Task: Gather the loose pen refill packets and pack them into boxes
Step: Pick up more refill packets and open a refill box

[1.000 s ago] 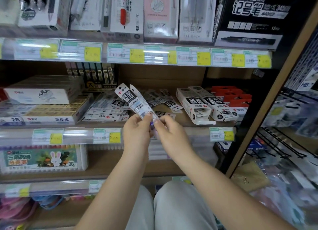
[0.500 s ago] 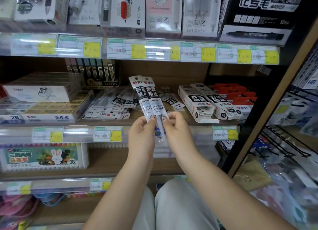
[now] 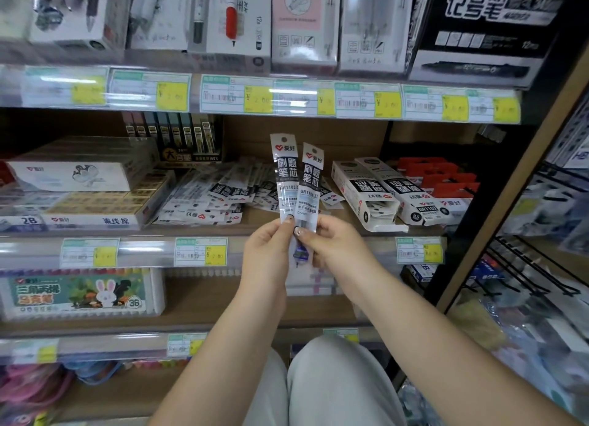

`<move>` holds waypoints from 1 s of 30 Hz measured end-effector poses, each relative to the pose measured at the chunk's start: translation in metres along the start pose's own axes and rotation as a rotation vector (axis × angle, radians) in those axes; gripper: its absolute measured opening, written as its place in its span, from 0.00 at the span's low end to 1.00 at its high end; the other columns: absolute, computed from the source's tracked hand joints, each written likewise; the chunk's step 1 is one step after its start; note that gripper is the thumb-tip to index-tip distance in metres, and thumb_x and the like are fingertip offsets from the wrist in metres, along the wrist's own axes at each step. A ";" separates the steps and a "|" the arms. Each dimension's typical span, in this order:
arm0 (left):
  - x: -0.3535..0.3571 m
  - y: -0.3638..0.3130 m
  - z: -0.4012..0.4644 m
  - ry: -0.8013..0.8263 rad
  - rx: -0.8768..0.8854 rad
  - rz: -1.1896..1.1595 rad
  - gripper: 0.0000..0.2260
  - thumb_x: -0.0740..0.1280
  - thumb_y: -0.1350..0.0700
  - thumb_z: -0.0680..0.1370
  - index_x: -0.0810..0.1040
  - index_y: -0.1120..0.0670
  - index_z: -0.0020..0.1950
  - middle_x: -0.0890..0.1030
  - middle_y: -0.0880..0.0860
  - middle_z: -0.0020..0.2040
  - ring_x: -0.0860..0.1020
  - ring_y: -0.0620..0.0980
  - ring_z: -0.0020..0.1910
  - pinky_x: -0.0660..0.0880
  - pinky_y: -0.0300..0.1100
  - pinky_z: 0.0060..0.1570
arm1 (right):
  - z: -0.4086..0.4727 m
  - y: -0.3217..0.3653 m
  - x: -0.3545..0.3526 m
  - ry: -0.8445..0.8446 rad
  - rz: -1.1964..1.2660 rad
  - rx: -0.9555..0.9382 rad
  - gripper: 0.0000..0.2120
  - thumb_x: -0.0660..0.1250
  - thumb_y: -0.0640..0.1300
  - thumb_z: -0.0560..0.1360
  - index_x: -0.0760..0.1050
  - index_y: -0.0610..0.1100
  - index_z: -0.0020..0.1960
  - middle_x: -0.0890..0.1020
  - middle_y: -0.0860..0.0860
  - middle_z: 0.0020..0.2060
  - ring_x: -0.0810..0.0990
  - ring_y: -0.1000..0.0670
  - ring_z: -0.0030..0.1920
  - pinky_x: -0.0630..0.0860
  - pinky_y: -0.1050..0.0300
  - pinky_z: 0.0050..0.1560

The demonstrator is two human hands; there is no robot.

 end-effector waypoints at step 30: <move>0.035 -0.029 0.102 0.524 0.227 1.793 0.19 0.65 0.46 0.76 0.73 0.48 0.66 0.76 0.50 0.64 0.75 0.53 0.60 0.72 0.47 0.59 | 0.003 0.059 -0.066 -0.201 -0.728 -0.229 0.04 0.68 0.39 0.72 0.77 0.45 0.47 0.72 0.60 0.31 0.70 0.61 0.30 0.64 0.73 0.22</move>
Point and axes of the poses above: each hand's wrist, its own z-axis towards the middle knuckle, its own x-axis out of the palm, y = z × x, the point moved 8 cm from there along z, towards the middle knuckle
